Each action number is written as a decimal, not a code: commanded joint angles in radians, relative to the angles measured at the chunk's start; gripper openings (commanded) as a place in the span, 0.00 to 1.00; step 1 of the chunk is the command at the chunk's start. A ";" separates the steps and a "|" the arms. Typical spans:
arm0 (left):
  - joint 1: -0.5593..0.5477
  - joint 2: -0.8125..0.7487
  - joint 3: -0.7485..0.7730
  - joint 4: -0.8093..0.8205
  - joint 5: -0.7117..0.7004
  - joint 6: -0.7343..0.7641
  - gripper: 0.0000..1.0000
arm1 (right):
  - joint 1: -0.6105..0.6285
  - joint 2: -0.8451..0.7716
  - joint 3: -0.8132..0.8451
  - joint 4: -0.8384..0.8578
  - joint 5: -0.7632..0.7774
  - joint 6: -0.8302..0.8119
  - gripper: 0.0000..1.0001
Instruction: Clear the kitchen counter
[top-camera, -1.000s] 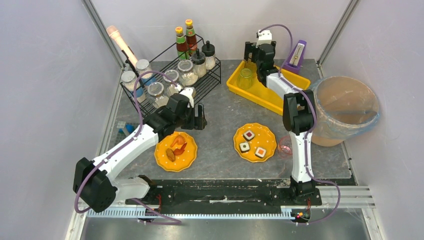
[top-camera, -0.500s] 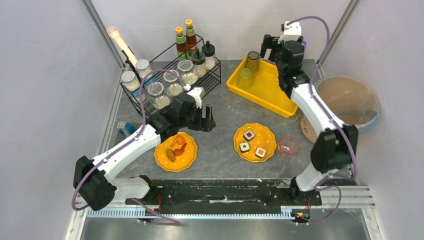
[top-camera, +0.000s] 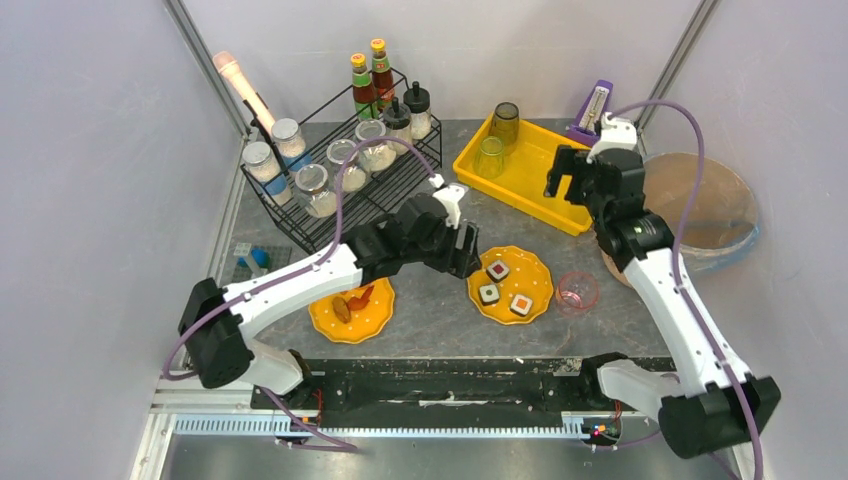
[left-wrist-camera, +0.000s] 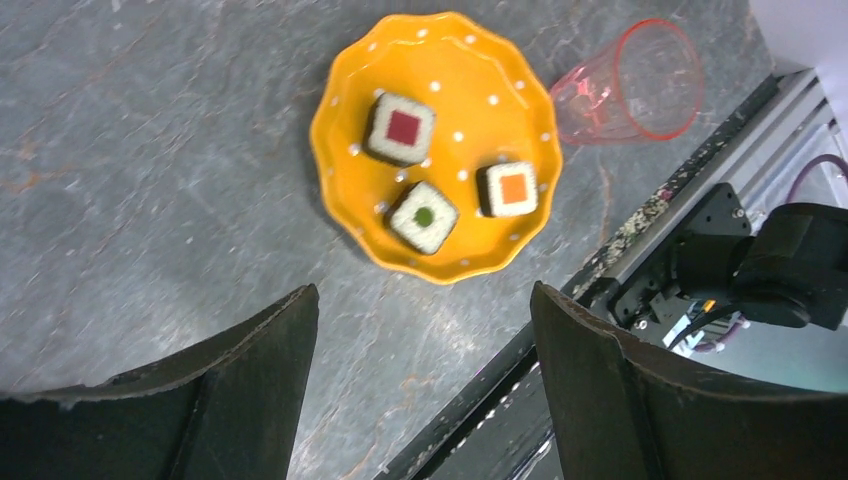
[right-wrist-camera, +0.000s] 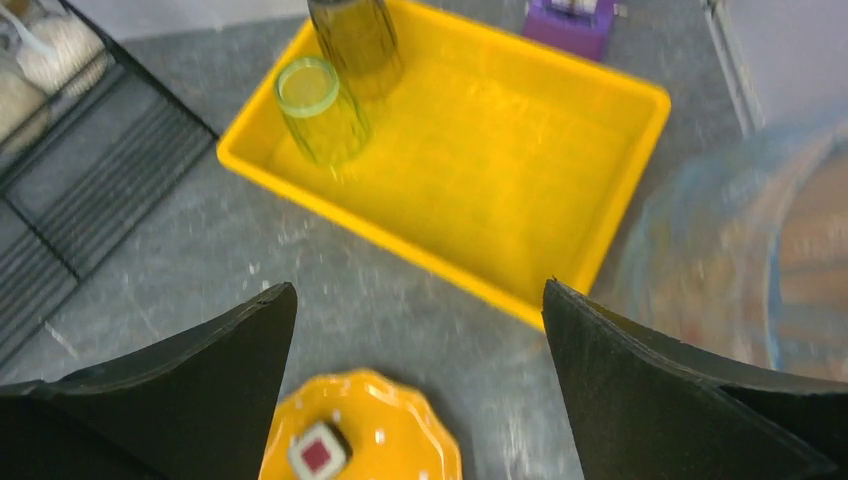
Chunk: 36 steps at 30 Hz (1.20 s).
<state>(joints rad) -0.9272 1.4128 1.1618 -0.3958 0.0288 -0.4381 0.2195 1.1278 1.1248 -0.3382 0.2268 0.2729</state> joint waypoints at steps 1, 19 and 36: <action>-0.038 0.059 0.081 0.109 0.023 -0.073 0.83 | -0.002 -0.129 -0.066 -0.239 0.014 0.083 0.93; -0.051 0.123 0.098 0.145 0.017 -0.114 0.81 | -0.003 -0.291 -0.404 -0.564 0.185 0.302 0.41; -0.050 0.113 0.116 0.138 0.020 -0.132 0.81 | -0.001 -0.275 -0.405 -0.517 0.218 0.315 0.00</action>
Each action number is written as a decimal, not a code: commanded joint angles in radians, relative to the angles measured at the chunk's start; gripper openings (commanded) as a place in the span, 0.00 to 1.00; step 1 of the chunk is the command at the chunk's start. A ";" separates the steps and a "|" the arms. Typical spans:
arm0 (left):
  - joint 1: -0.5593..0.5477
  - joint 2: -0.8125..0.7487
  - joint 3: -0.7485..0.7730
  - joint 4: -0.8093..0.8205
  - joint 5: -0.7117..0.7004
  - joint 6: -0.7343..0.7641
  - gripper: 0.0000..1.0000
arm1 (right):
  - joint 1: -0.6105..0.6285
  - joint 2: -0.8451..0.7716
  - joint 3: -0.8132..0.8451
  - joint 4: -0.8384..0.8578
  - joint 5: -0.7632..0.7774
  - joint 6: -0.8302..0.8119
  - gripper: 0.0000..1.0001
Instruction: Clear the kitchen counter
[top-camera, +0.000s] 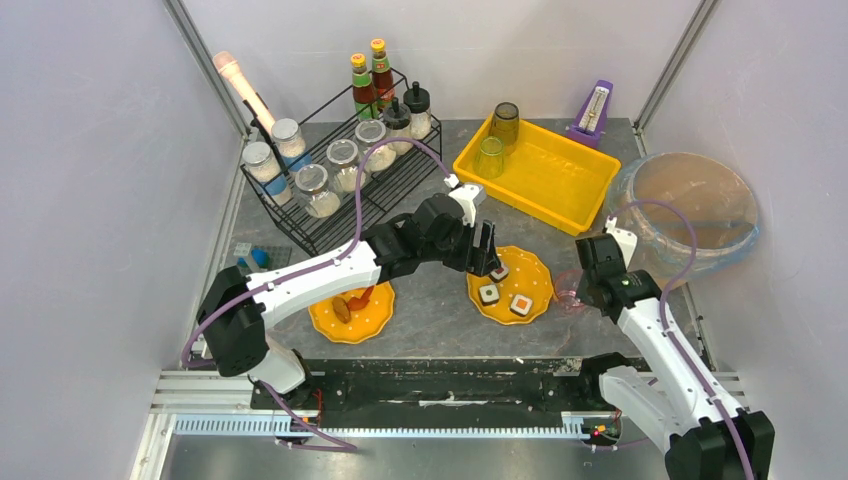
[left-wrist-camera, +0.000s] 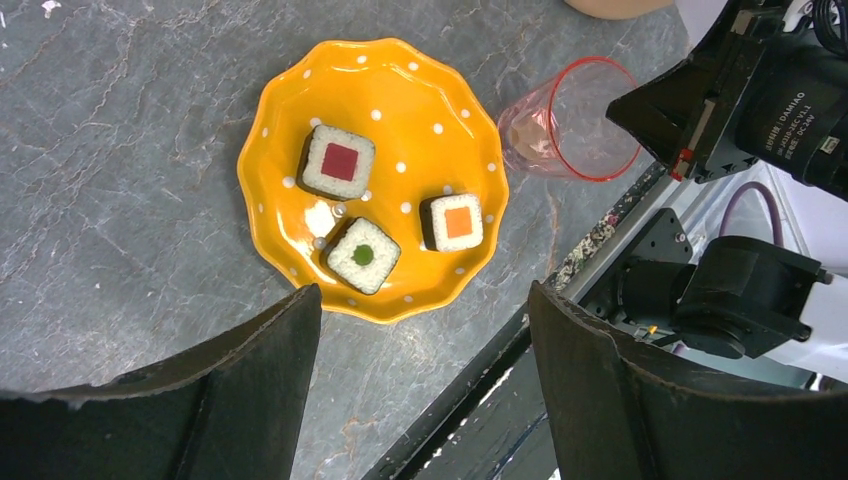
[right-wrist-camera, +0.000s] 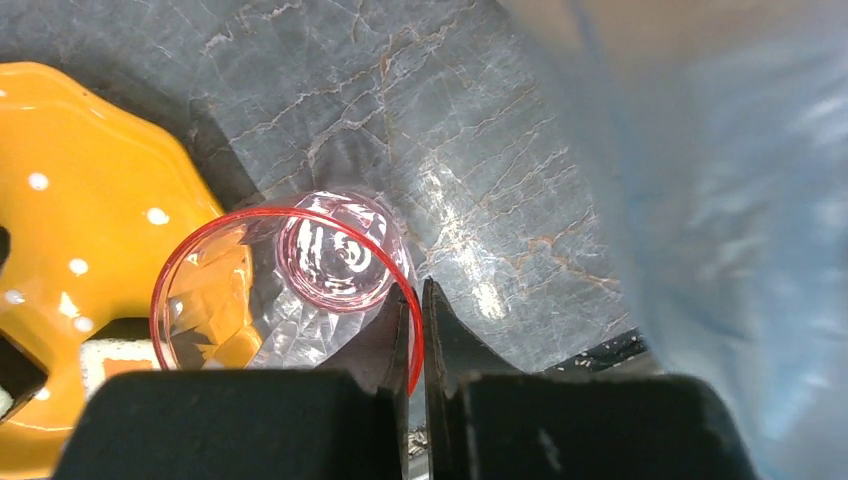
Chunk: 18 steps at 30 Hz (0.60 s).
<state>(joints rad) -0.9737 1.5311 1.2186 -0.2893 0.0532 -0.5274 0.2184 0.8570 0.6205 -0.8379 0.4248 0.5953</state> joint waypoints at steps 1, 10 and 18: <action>-0.005 -0.002 0.068 0.038 0.001 -0.051 0.81 | 0.002 -0.004 0.120 -0.025 0.009 -0.009 0.00; -0.005 0.054 0.157 0.075 0.058 -0.094 0.78 | 0.139 0.020 0.295 -0.048 -0.008 0.023 0.00; -0.006 0.110 0.230 -0.024 -0.024 -0.040 0.72 | 0.333 0.112 0.388 -0.015 0.033 0.085 0.00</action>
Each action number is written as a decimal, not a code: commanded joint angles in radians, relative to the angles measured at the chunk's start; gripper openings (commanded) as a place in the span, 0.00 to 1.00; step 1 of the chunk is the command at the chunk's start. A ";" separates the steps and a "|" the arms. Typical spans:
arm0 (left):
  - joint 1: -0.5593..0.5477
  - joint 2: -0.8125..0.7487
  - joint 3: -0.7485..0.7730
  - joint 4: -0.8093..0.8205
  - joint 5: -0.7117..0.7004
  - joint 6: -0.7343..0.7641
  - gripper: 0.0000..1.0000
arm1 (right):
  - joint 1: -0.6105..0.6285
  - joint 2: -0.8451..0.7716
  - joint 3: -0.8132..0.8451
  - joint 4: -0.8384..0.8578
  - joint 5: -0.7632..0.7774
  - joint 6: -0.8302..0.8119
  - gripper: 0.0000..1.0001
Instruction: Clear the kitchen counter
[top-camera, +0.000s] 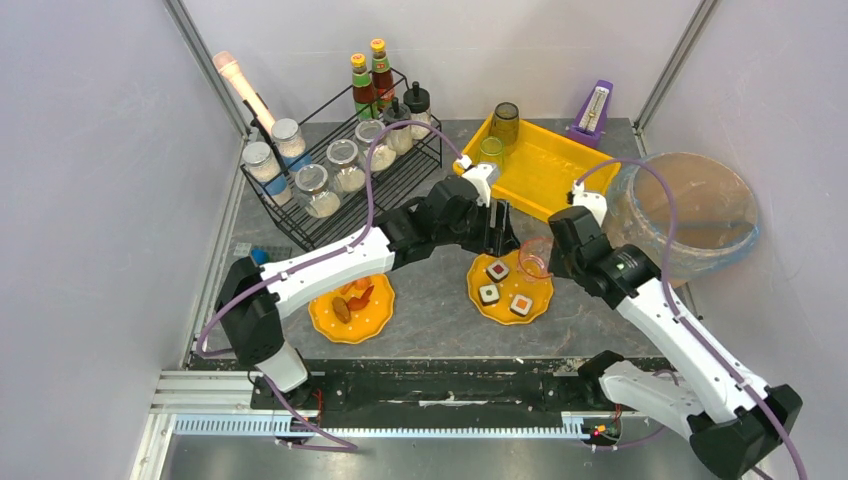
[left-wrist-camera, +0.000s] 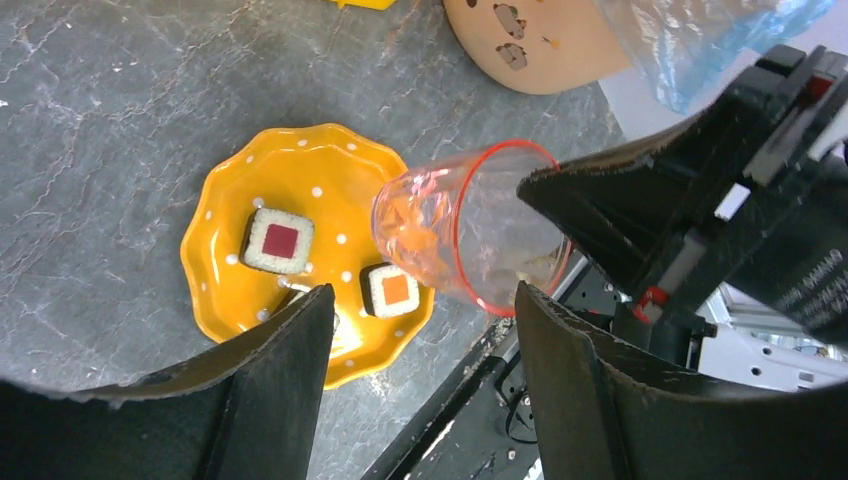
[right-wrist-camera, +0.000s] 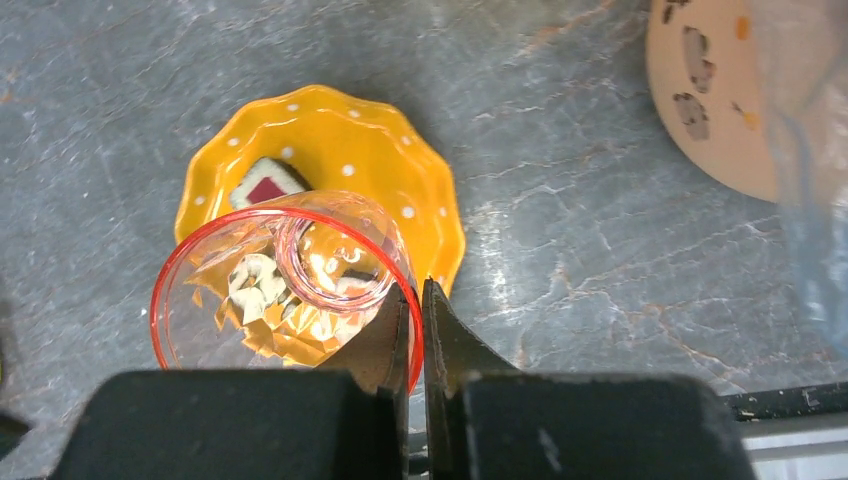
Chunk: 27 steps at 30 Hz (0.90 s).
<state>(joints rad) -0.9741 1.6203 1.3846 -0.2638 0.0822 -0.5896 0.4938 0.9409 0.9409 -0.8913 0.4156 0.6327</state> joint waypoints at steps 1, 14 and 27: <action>-0.005 0.024 0.066 -0.067 -0.071 0.032 0.71 | 0.080 0.042 0.075 0.048 0.049 0.049 0.00; -0.038 0.022 0.065 -0.224 -0.247 0.170 0.41 | 0.321 0.250 0.201 0.105 0.140 0.062 0.00; -0.032 -0.046 -0.006 -0.261 -0.416 0.195 0.02 | 0.374 0.274 0.167 0.278 0.049 0.047 0.27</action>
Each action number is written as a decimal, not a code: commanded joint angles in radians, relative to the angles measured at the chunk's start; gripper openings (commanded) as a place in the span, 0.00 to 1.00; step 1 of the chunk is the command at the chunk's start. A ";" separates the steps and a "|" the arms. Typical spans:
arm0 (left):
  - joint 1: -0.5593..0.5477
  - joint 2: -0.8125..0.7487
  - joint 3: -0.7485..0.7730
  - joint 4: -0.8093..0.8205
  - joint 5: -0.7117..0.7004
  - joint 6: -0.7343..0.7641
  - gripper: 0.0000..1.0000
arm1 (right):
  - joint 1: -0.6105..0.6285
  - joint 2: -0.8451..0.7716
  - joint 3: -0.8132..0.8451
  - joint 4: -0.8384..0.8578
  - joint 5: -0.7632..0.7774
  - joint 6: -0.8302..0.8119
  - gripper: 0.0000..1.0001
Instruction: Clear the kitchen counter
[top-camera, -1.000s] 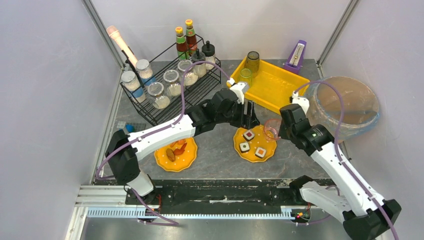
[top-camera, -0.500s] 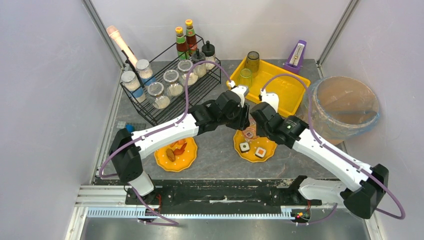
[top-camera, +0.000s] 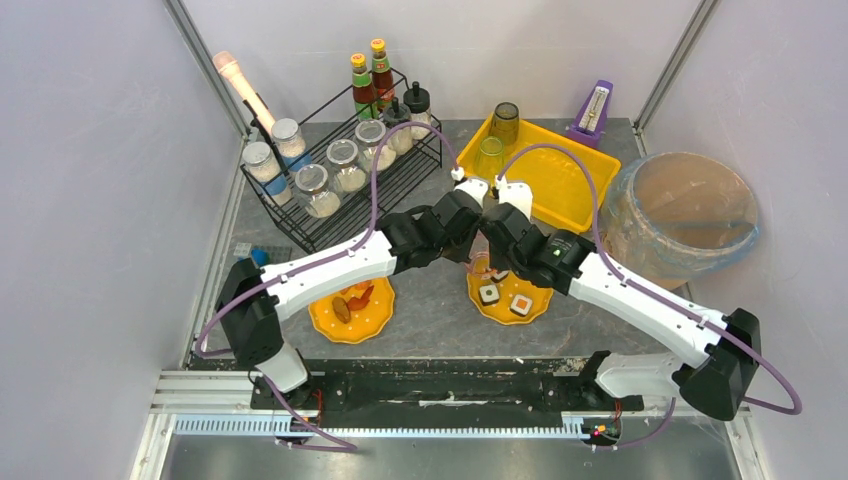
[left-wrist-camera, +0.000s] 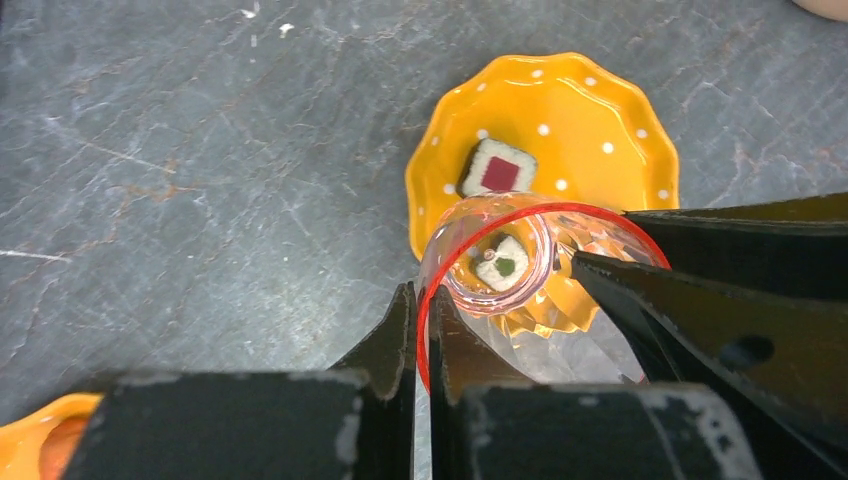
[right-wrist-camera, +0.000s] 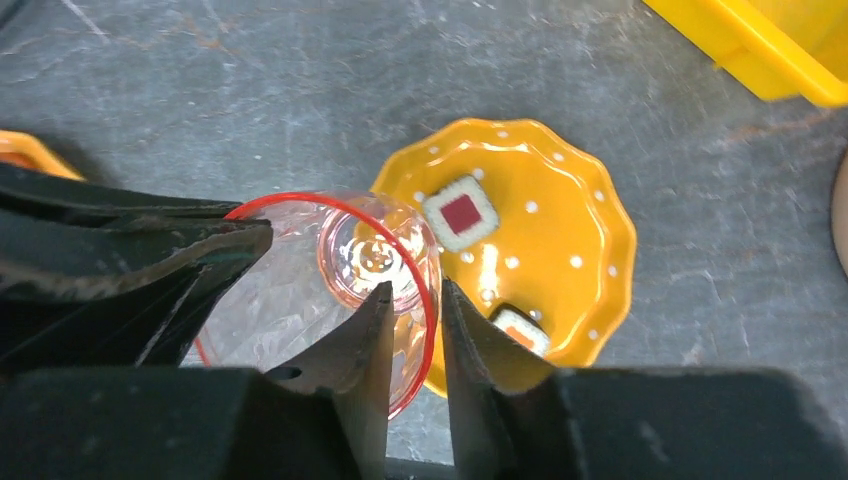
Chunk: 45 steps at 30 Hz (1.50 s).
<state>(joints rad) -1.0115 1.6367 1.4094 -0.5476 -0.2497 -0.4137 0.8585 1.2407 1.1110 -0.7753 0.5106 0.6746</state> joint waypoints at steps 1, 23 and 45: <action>0.016 -0.080 -0.047 0.034 -0.078 0.009 0.02 | 0.009 -0.034 -0.013 0.189 -0.058 0.005 0.36; 0.359 -0.590 -0.645 0.657 0.177 -0.682 0.02 | -0.370 -0.243 -0.414 1.053 -0.844 0.282 0.98; 0.309 -0.590 -0.821 1.177 0.228 -1.040 0.02 | -0.377 -0.047 -0.585 1.842 -0.980 0.776 0.98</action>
<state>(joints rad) -0.6743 1.0298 0.5980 0.4496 -0.0399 -1.3605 0.4839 1.1660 0.5148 0.8776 -0.4480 1.3739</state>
